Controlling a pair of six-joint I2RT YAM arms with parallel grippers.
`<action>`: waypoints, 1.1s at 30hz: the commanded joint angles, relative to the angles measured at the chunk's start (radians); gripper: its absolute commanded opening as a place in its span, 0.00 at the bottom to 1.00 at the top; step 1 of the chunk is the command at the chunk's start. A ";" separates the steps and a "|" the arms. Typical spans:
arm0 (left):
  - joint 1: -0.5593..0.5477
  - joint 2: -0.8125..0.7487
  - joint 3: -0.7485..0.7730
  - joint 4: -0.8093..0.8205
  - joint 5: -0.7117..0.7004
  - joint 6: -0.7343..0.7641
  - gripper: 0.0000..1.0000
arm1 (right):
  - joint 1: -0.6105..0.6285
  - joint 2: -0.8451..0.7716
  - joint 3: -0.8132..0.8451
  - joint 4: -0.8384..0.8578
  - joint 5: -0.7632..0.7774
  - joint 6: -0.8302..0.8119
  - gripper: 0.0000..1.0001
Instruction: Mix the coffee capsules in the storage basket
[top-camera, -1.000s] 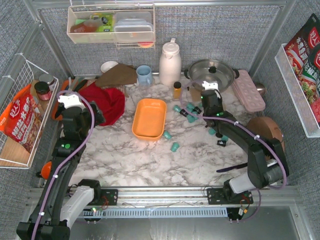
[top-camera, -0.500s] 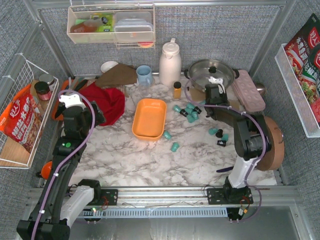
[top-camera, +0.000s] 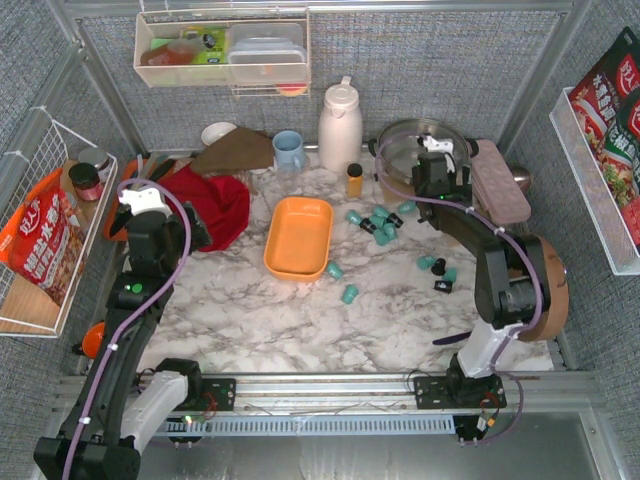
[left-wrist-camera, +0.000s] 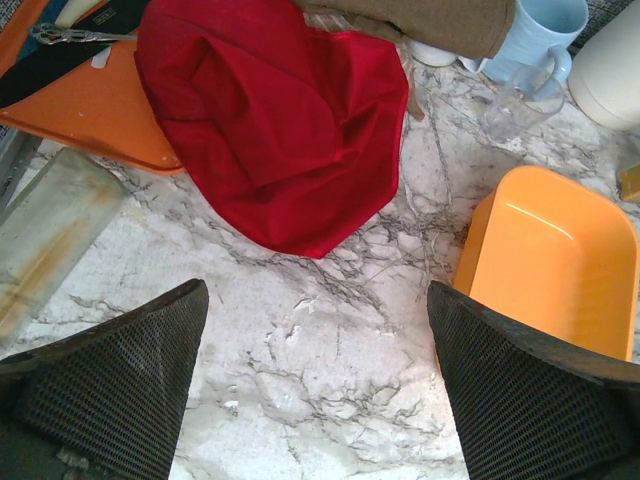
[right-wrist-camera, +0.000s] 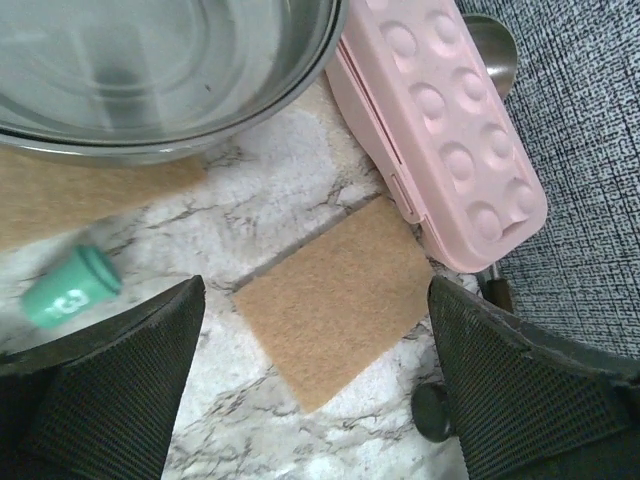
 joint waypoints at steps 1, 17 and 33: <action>0.002 0.007 0.001 0.035 0.010 0.002 0.99 | 0.007 -0.098 0.017 -0.108 -0.125 0.120 0.97; -0.001 0.123 0.014 0.025 0.198 -0.014 0.98 | 0.212 -0.540 -0.181 -0.323 -0.506 0.216 0.96; -0.301 0.458 0.030 0.162 0.137 -0.152 0.82 | 0.292 -0.754 -0.507 -0.207 -0.601 0.227 0.94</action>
